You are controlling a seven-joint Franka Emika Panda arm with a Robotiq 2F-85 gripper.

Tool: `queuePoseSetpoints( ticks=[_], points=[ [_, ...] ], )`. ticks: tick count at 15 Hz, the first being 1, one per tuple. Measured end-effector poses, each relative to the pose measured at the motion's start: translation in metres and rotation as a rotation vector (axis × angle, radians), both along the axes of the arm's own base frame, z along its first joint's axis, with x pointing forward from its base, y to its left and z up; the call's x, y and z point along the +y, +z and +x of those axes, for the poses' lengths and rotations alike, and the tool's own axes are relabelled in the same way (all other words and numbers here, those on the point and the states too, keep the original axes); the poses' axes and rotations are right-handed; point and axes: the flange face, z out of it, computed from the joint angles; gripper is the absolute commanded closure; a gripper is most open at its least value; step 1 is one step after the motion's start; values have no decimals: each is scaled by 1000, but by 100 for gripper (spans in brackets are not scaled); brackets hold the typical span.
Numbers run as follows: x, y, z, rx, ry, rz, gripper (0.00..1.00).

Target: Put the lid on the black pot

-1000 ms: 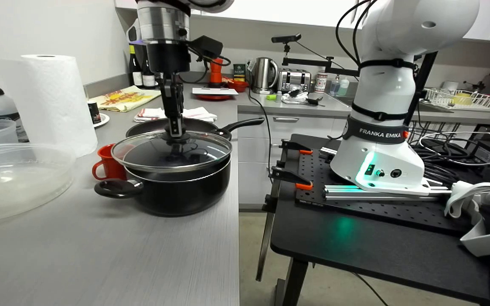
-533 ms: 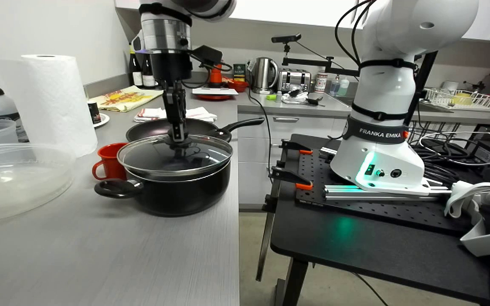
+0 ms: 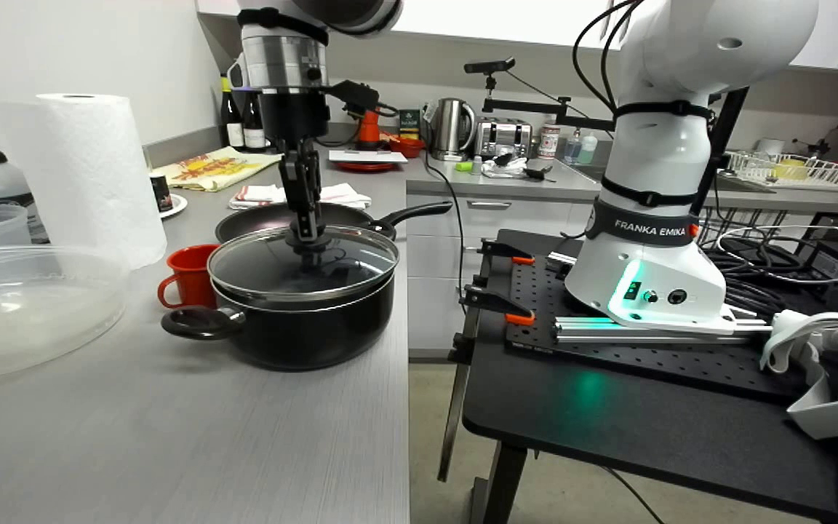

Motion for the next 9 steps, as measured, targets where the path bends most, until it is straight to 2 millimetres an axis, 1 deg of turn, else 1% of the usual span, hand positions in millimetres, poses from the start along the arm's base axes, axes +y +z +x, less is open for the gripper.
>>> queuePoseSetpoints(
  ticks=[9],
  points=[
    [1, -5, 1, 1, -9, -41, 74]
  ],
)
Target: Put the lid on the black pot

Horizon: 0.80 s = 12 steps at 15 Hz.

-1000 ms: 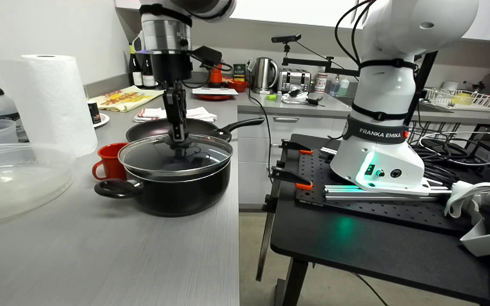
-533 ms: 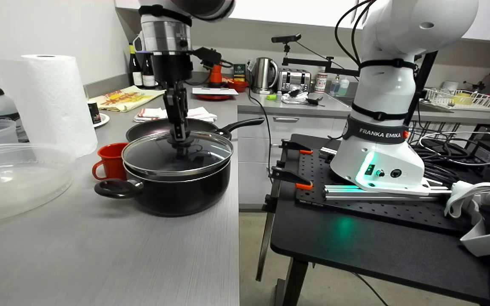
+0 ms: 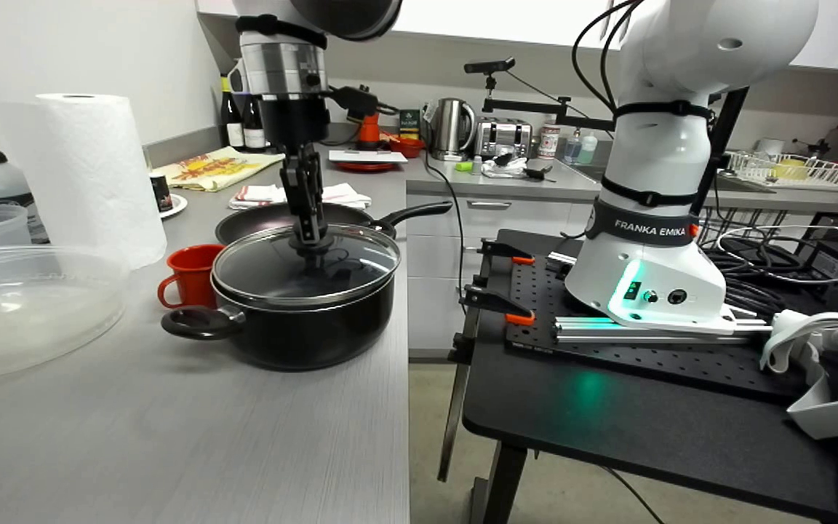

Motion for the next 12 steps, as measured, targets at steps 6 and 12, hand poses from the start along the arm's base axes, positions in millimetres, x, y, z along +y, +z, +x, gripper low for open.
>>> queuePoseSetpoints(
  ticks=[6, 12],
  points=[
    [1, -6, 3, 9, 0, 1, 74],
    [2, -7, 5, 10, 0, 2, 74]
  ],
)
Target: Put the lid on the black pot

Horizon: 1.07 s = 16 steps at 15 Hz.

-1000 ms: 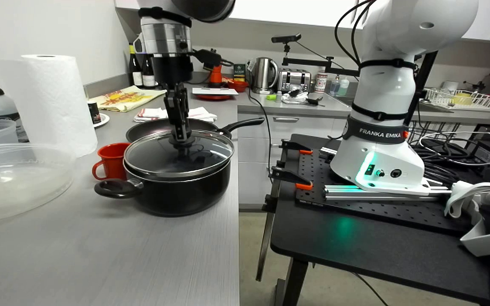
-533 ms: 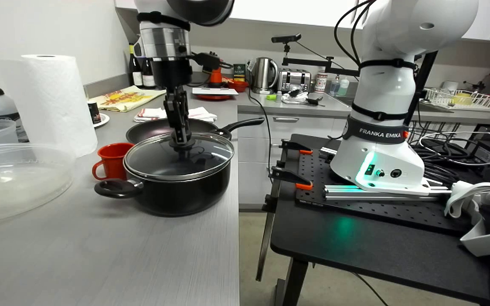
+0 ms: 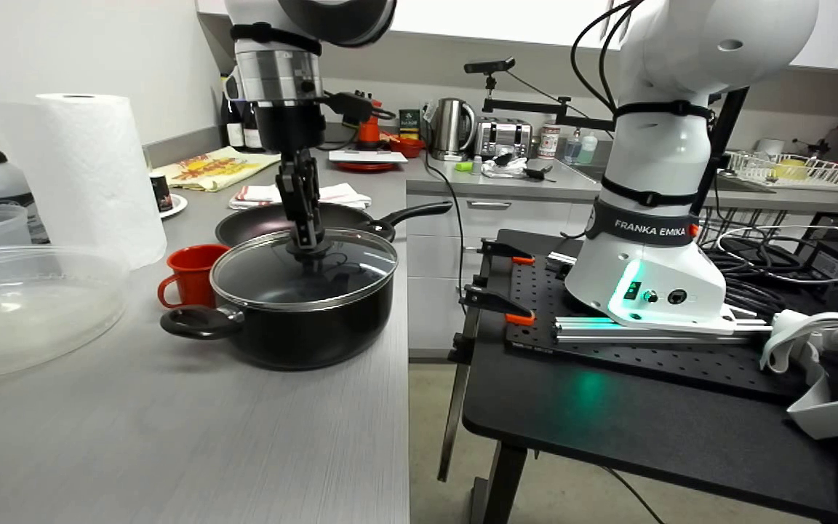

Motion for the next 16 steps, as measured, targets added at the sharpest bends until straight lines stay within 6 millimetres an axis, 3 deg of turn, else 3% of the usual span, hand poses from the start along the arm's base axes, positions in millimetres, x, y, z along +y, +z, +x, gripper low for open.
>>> queuePoseSetpoints(
  ticks=[1, 2, 3, 6, 16],
  points=[
    [0, 0, 0, 0, 0, 0, 69],
    [0, 0, 0, 0, 0, 0, 24],
    [0, 0, 0, 0, 0, 0, 23],
    [1, 2, 3, -7, 0, 2, 3],
    [3, 12, 14, -34, -1, 9, 0]
  ],
)
